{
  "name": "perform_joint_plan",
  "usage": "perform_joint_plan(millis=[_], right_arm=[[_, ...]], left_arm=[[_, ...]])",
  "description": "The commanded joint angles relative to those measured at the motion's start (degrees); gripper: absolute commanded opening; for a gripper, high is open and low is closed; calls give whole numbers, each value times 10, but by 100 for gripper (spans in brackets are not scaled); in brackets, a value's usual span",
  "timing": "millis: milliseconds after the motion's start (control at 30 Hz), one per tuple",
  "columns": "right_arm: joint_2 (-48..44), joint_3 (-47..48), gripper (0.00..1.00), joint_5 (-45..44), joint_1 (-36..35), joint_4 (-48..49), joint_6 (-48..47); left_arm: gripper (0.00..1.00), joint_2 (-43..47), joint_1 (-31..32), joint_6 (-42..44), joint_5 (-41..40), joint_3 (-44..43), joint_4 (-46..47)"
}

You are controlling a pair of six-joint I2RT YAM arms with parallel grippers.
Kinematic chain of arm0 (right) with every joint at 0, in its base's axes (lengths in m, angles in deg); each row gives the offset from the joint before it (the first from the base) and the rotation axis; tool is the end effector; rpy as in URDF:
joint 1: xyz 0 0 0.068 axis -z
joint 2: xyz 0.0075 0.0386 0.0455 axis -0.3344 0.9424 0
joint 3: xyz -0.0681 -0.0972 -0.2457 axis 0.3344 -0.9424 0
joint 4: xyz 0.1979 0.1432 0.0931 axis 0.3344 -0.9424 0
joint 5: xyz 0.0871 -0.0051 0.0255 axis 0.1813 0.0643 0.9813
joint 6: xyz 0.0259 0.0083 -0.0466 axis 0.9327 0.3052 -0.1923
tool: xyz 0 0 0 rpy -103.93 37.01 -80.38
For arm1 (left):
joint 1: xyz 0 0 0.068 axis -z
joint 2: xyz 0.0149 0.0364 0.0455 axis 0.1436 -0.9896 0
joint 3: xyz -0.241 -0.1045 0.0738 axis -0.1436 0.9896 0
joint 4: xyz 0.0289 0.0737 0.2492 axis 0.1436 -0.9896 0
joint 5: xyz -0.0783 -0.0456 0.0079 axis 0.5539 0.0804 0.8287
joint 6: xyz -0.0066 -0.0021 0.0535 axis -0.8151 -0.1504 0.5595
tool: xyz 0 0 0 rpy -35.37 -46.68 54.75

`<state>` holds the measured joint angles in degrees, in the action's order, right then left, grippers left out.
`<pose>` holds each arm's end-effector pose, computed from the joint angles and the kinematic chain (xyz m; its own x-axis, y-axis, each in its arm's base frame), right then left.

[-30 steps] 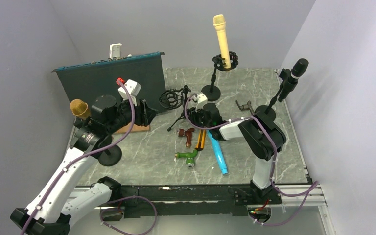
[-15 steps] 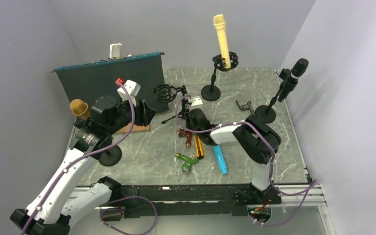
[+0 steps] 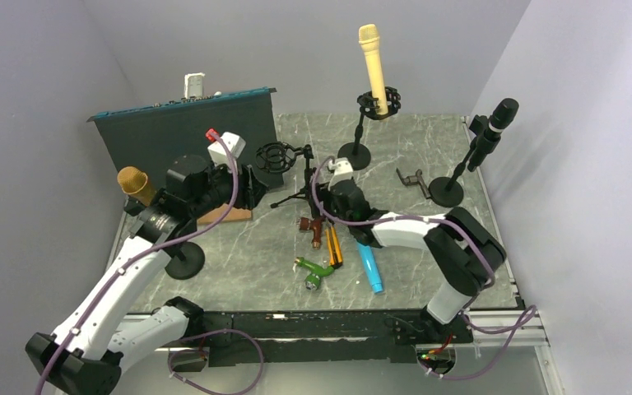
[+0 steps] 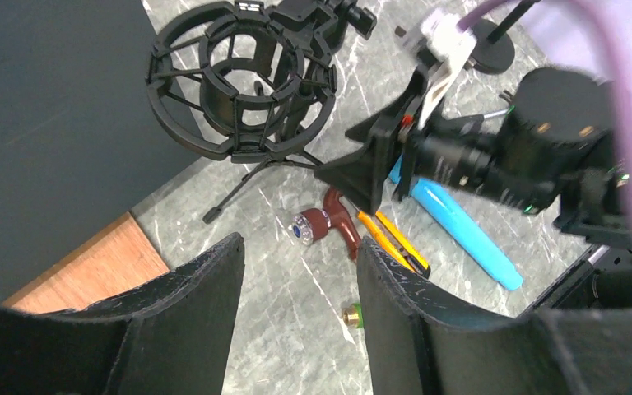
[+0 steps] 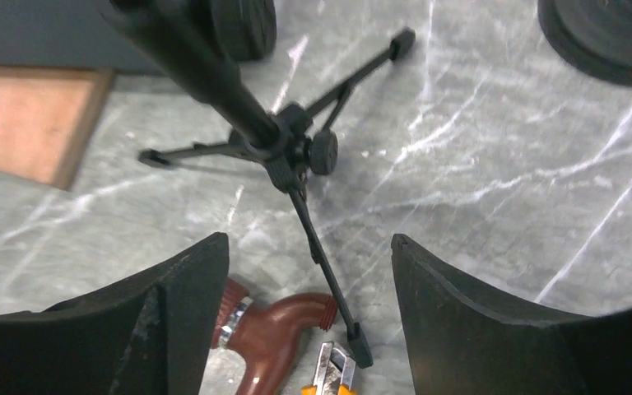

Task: Remove the microphone from the stand

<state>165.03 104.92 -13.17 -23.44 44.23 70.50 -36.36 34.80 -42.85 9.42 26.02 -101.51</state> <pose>0.2579 0.2280 0.1698 -0.4728 -0.0183 -0.8810 -0.3640 0.9146 0.1763 0.1778 -0.0966 0.3705 -0.4042 -0.0446 -0.9136 0.5268 0.8052 -0.2723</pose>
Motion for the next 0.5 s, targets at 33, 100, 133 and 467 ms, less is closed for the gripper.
perform_joint_plan(millis=[33,100,133,467], right_arm=[[-49,12,75,181,76,-25,41],[-40,47,76,238,114,-79,100],[-34,65,76,276,135,-101,126],[-23,57,75,456,207,56,371]], left_arm=[[57,-34,-3,-14,35,-43,15],[57,-45,-2,-16,34,-65,-1],[57,-48,-2,-15,31,-76,-7],[58,-85,-2,3,15,-155,-19]])
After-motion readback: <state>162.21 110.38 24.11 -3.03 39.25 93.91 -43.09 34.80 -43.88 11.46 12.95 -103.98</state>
